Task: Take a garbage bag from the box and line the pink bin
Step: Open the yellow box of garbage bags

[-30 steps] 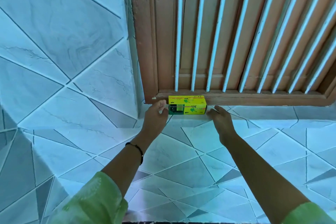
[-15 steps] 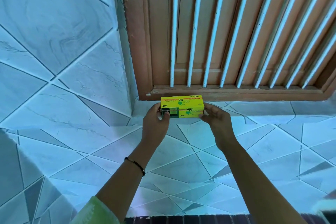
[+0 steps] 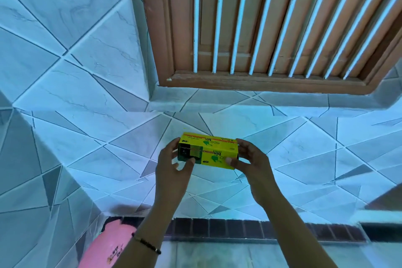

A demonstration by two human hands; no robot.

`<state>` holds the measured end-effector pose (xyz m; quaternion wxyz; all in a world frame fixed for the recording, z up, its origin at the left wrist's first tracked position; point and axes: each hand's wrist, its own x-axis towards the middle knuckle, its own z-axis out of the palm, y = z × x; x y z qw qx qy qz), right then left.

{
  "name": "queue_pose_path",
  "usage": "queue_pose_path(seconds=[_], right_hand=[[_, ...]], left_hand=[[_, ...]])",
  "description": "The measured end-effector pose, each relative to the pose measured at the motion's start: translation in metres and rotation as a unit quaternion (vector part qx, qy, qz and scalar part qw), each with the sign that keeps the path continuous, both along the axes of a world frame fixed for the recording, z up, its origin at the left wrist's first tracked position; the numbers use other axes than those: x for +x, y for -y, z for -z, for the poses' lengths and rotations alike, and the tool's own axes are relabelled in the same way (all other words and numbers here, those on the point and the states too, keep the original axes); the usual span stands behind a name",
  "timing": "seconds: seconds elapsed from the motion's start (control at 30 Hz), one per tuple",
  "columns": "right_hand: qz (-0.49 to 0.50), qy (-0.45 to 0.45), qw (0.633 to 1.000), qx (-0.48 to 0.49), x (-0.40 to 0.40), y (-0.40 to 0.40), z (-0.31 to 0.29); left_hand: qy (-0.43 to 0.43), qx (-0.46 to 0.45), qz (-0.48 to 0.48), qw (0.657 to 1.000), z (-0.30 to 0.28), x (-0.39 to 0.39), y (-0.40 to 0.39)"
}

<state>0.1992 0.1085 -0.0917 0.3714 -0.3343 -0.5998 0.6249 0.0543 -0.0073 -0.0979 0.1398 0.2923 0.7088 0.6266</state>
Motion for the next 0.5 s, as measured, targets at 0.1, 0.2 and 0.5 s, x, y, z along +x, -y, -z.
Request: queue_pose_path(seconds=[0.1,0.2,0.5], right_hand=[[-0.012,0.019,1.0,-0.016,0.023,0.022,0.006],[0.013,0.032,0.999,-0.014,0.041,0.041,0.01],[-0.034,0.042,0.996,0.068,0.081,0.11,0.023]], left_hand=[[0.078,0.028,-0.014,0.996,0.008,0.026,0.018],[0.156,0.062,-0.018,0.986,0.011,0.057,0.034],[0.495,0.152,0.074,0.852,0.015,0.124,0.078]])
